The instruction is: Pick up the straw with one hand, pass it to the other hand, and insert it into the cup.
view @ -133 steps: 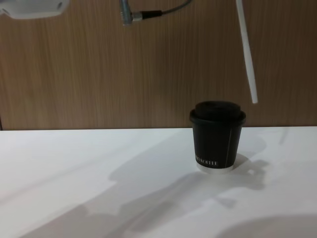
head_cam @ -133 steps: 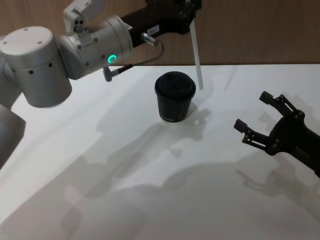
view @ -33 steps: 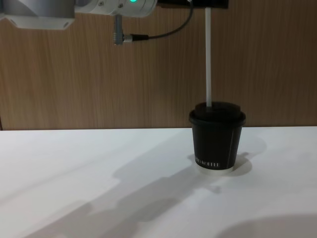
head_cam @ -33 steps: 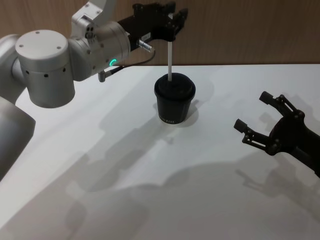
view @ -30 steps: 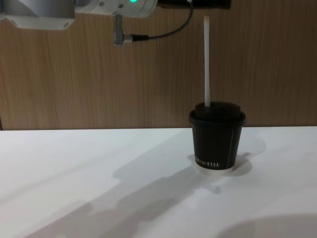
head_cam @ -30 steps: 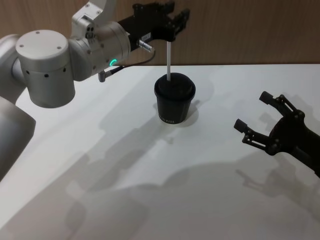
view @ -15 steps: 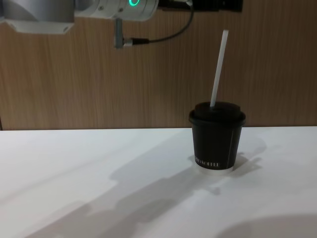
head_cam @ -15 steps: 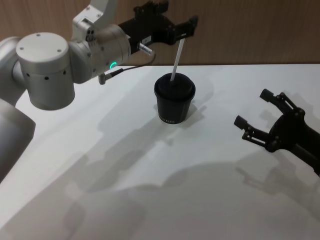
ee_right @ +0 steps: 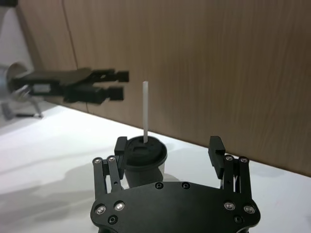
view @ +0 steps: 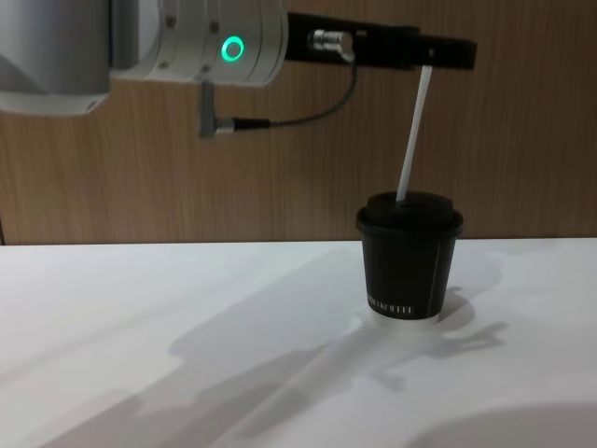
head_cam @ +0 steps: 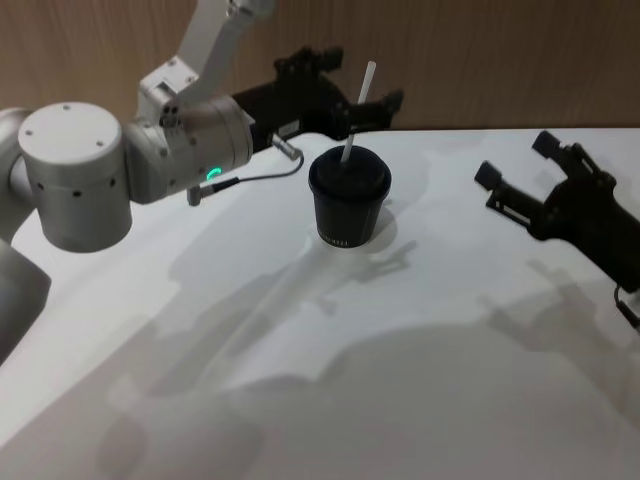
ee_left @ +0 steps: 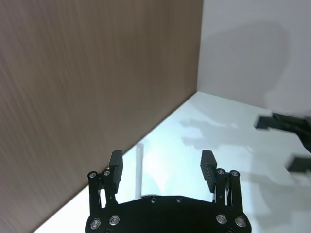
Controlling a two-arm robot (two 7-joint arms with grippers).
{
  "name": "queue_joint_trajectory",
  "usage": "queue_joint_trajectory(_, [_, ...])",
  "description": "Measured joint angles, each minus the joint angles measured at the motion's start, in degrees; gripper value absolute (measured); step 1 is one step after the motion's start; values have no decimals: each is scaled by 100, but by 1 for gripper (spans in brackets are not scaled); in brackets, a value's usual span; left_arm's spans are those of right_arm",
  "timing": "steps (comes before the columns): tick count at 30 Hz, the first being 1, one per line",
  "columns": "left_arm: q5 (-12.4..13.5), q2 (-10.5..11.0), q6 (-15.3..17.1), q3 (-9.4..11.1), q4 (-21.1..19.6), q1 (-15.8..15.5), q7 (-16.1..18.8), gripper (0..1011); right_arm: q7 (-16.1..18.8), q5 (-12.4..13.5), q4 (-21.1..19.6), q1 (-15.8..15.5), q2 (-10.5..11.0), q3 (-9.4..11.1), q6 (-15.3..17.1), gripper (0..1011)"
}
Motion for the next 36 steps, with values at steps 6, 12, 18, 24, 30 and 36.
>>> queue_joint_trajectory(6, [29,118,-9,23,-91,109,-112,1003,-369,152,-75,156,-144,-24,405,1001])
queue_joint_trajectory(12, [70,221,-9,10,-236,286,-119,1003,-632,276,-127,255,-239,-66,728,1001])
queue_joint_trajectory(18, [84,259,-6,-43,-354,465,-38,1003,-765,350,-145,264,-268,-130,913,1001])
queue_joint_trajectory(24, [86,262,-6,-103,-462,644,68,1003,-785,338,-132,233,-247,-218,909,1001])
queue_joint_trajectory(30, [86,256,-2,-163,-589,821,190,1003,-713,225,-71,216,-199,-318,682,1001])
queue_joint_trajectory(36, [84,250,44,-213,-697,955,278,1003,-615,111,-6,223,-158,-402,404,1001])
